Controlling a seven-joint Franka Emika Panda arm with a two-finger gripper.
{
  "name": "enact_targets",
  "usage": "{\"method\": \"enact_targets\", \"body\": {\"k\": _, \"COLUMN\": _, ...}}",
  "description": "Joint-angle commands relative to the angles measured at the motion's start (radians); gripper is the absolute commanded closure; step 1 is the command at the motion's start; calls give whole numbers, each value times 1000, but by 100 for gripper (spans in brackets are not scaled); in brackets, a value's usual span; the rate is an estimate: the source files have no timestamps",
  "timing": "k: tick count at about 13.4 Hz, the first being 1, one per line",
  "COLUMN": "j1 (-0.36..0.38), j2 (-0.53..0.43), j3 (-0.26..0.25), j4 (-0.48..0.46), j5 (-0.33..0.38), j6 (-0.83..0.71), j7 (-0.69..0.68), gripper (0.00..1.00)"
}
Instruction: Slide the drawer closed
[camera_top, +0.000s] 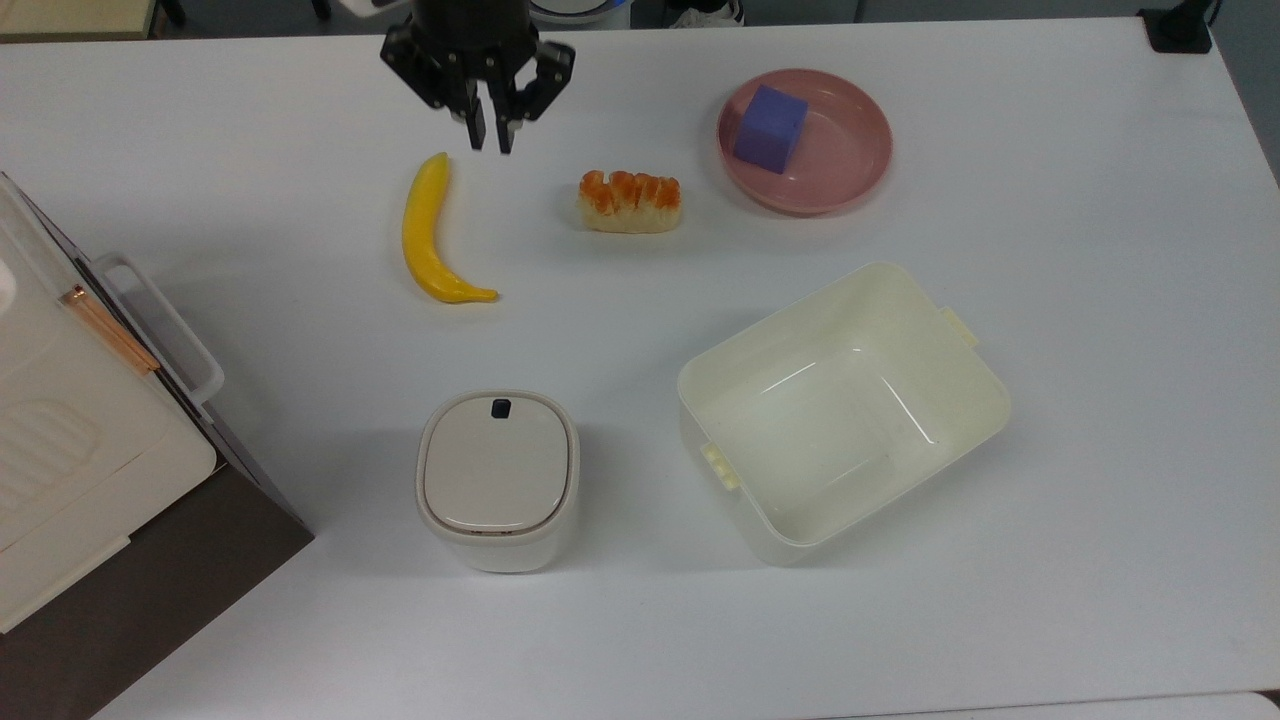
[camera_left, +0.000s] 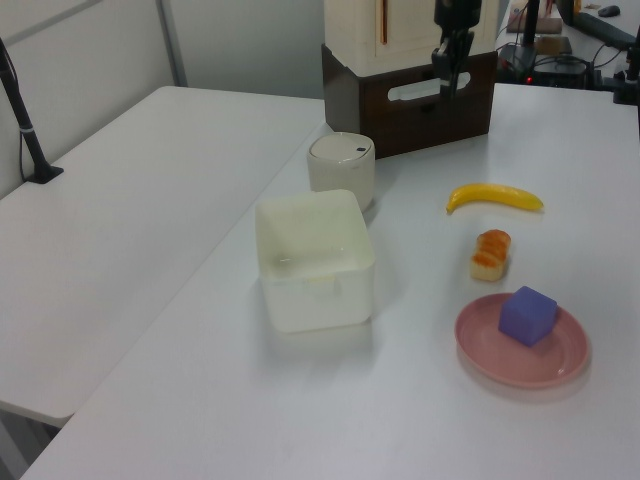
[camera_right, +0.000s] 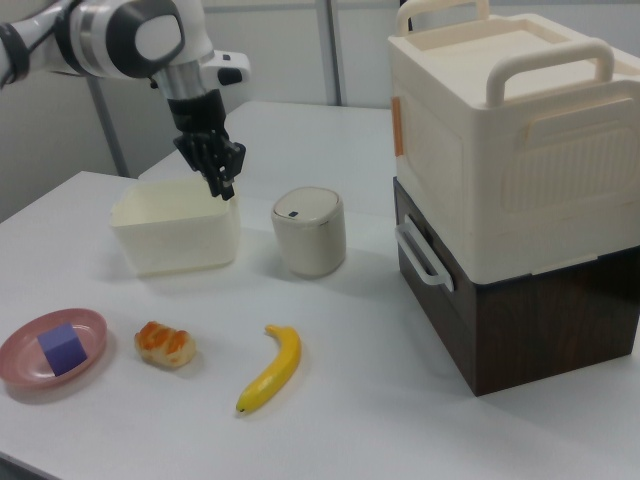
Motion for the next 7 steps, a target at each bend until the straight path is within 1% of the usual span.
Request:
{"method": "enact_targets", "body": {"k": 1, "j1": 55, "j2": -64, "j3": -52, "j4": -21, "j5": -4, "j6": -64, "j7": -24, "gripper": 14}}
{"method": "enact_targets", "body": {"k": 2, "j1": 55, "j2": -65, "j3": -53, "j4": -19, "j5": -7, "j6": -80, "j7": -26, "gripper": 0}}
{"method": "enact_targets", "body": {"k": 4, "j1": 46, "j2": -65, "j3": -50, "j4": 5, "j5": -10, "j6": -91, "j7": -41, "gripper": 0}}
{"method": "enact_targets", "body": {"k": 7, "j1": 46, "j2": -65, "j3": -49, "j4": 4, "j5": -7, "j6": -100, "j7": -44, "gripper": 0}}
